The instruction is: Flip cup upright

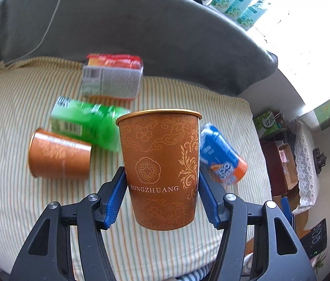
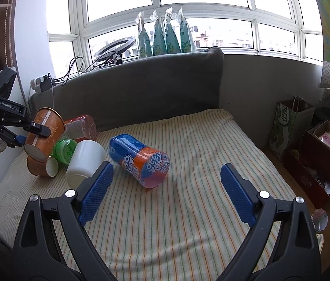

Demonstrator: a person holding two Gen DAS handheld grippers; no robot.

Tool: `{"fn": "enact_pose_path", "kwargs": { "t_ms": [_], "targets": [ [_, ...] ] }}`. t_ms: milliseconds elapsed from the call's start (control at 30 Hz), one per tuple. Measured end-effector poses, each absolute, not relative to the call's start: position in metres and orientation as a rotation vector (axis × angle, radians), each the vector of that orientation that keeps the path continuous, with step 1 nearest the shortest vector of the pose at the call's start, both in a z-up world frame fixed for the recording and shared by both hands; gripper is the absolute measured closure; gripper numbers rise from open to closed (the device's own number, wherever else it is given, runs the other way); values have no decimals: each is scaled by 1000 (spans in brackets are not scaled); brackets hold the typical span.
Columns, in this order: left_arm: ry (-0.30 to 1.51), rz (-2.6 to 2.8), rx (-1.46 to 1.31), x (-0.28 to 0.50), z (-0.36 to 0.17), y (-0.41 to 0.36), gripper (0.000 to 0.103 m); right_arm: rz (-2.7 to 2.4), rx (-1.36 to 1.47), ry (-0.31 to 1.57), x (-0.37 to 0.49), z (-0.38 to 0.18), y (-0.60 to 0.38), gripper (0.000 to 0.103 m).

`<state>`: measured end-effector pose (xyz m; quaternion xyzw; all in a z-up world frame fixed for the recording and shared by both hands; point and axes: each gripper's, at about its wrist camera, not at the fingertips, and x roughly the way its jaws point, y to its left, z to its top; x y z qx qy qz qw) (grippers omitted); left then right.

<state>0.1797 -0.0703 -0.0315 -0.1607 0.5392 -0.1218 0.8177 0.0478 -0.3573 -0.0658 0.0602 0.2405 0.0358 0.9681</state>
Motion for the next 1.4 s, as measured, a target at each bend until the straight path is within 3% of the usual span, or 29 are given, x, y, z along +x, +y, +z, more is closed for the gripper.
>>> {"fn": "enact_pose_path", "kwargs": {
  "t_ms": [567, 967, 1133, 1400],
  "targets": [
    [1283, -260, -440, 124, -102, -55, 44, 147, 44, 512, 37, -70, -314, 8],
    [1269, -274, -385, 115, -113, -59, 42, 193, 13, 552, 41, -69, -291, 8],
    [1258, -272, -371, 113, -113, -55, 33, 213, 4, 564, 44, -68, -282, 8],
    [1193, -267, -333, 97, -97, -42, 32, 285, 8, 631, 56, -67, -264, 8]
  ]
}}
